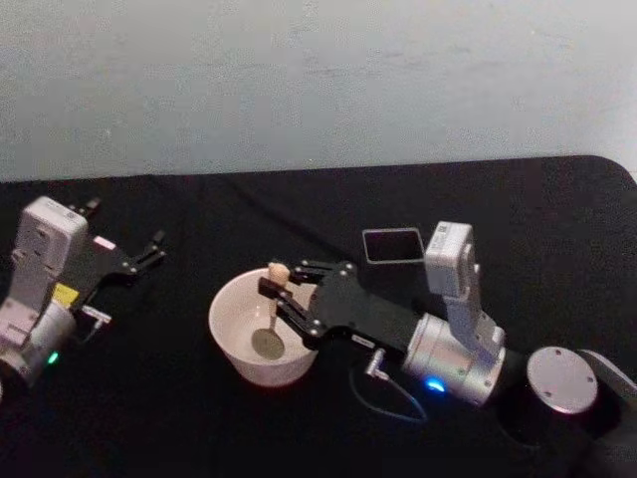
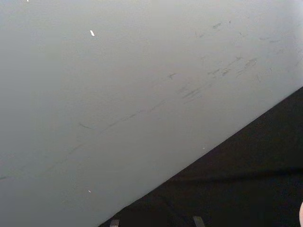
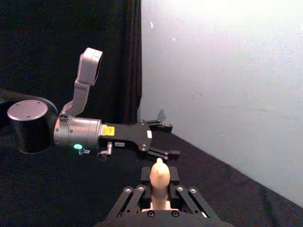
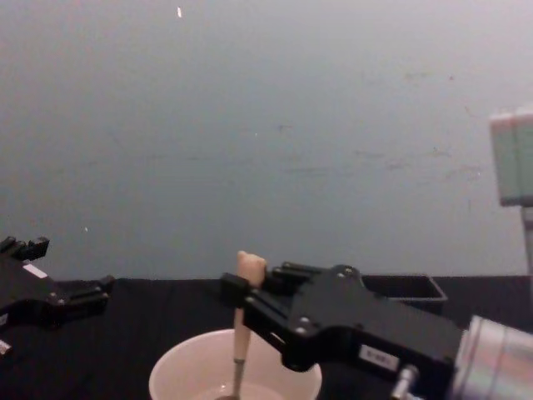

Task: Pick up the stirring spoon with one hand, stir inside the cup, then place it back in its original position.

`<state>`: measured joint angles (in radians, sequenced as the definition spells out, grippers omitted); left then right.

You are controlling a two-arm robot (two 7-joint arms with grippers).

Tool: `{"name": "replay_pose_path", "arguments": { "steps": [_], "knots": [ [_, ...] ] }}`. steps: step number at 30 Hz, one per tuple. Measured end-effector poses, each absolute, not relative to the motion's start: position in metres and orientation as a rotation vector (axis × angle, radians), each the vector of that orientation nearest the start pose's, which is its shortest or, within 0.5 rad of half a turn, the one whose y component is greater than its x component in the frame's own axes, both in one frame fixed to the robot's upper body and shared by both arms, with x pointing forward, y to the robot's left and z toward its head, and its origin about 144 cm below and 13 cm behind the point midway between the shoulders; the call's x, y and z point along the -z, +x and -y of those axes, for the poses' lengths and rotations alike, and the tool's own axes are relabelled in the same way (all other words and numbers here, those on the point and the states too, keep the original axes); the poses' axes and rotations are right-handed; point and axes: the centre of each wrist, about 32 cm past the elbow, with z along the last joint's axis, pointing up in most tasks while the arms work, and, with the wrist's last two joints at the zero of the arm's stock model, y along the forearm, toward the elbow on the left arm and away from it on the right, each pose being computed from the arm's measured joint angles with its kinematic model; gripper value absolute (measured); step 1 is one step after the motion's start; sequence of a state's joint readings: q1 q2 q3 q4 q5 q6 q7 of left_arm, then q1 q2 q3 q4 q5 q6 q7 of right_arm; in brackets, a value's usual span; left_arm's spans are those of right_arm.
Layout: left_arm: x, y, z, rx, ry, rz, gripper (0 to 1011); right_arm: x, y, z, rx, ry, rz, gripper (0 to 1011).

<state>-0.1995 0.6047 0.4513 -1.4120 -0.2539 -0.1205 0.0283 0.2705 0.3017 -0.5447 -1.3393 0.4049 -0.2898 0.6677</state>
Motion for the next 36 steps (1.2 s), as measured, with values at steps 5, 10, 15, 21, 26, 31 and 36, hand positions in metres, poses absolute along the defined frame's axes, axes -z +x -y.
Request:
{"name": "replay_pose_path", "arguments": {
  "steps": [5,10,15,21,26,31,36],
  "knots": [
    [-1.140,0.489,-0.310,-1.248,0.304,0.285,1001,-1.129,0.508,0.173,0.479,0.113,0.127,202],
    [-1.140,0.489,-0.310,-1.248,0.304,0.285,1001,-1.130,0.518,0.168,0.499,0.118,0.136,202],
    [-1.140,0.489,-0.310,-1.248,0.304,0.285,1001,-1.129,0.526,0.170,0.529,0.111,0.143,202],
    [-1.140,0.489,-0.310,-1.248,0.304,0.285,1001,-1.128,0.529,0.175,0.553,0.103,0.146,202],
    [-1.140,0.489,-0.310,-1.248,0.304,0.285,1001,-1.128,0.529,0.177,0.562,0.103,0.147,202],
    [-1.140,0.489,-0.310,-1.248,0.304,0.285,1001,-1.128,0.529,0.178,0.565,0.104,0.147,202],
    [-1.140,0.489,-0.310,-1.248,0.304,0.285,1001,-1.131,0.528,0.179,0.564,0.109,0.152,202]
  ]
}}
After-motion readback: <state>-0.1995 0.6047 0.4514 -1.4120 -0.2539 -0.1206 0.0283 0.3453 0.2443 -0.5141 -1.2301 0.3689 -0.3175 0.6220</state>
